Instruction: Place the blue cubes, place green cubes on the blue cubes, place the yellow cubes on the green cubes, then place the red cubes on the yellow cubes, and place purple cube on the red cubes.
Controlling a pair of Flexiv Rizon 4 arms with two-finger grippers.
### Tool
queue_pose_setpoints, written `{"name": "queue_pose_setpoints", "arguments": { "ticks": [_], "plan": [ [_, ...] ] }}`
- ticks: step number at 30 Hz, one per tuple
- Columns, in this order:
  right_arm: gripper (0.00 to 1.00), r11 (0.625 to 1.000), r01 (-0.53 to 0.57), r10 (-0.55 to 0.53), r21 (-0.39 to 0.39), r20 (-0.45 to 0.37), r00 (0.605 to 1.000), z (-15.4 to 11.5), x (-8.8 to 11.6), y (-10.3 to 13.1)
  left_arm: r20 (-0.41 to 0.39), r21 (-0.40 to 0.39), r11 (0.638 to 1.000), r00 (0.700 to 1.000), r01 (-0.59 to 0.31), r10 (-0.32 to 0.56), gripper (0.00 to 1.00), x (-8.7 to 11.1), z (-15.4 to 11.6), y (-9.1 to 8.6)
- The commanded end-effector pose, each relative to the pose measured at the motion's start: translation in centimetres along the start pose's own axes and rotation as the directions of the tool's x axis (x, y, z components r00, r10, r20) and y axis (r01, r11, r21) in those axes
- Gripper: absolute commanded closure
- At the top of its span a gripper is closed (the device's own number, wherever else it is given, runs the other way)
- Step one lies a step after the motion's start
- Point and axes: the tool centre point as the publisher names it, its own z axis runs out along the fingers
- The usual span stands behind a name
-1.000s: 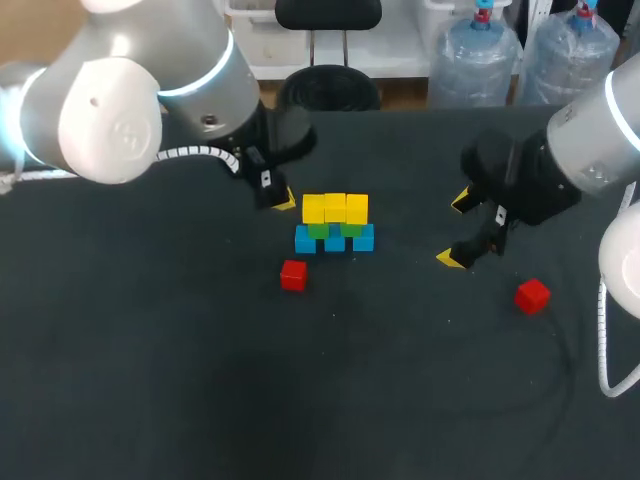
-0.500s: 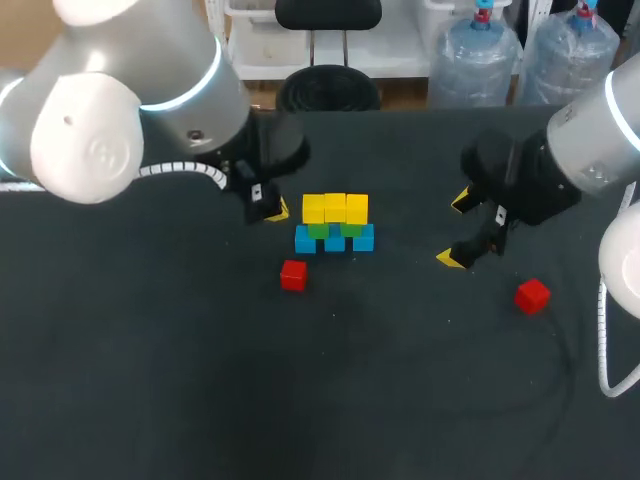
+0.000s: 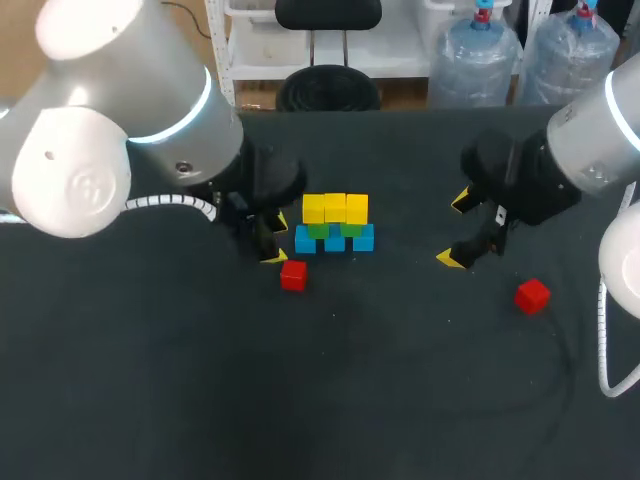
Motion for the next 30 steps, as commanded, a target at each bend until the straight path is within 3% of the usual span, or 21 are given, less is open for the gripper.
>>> {"name": "queue_pose_setpoints", "arguments": {
  "ticks": [1,3,7,17,30],
  "plan": [
    [0.0,1.0,0.0,0.0,0.003,0.001,1.0,0.0,0.0,0.1,0.002,0.014,1.0,1.0,-0.009,0.009,0.39,-0.3,1.1,0.6],
    [0.0,1.0,0.0,0.0,0.003,0.001,1.0,0.0,0.0,0.1,0.009,0.025,0.999,1.0,-0.02,0.02,0.22,-0.3,1.5,0.7],
    [0.0,1.0,0.0,0.0,0.003,0.001,1.0,0.0,0.0,0.1,0.012,0.045,0.999,0.999,-0.031,0.031,0.13,-0.3,2.3,1.0],
    [0.0,1.0,0.0,0.0,0.003,0.001,1.0,0.0,0.0,0.1,0.013,0.083,0.996,0.999,-0.04,0.039,0.25,0.2,3.7,0.8],
    [0.0,1.0,0.0,0.0,0.003,0.001,1.0,0.0,0.0,0.1,0.01,0.108,0.992,0.998,-0.059,0.059,0.24,0.7,4.6,-0.3]
  ]
}}
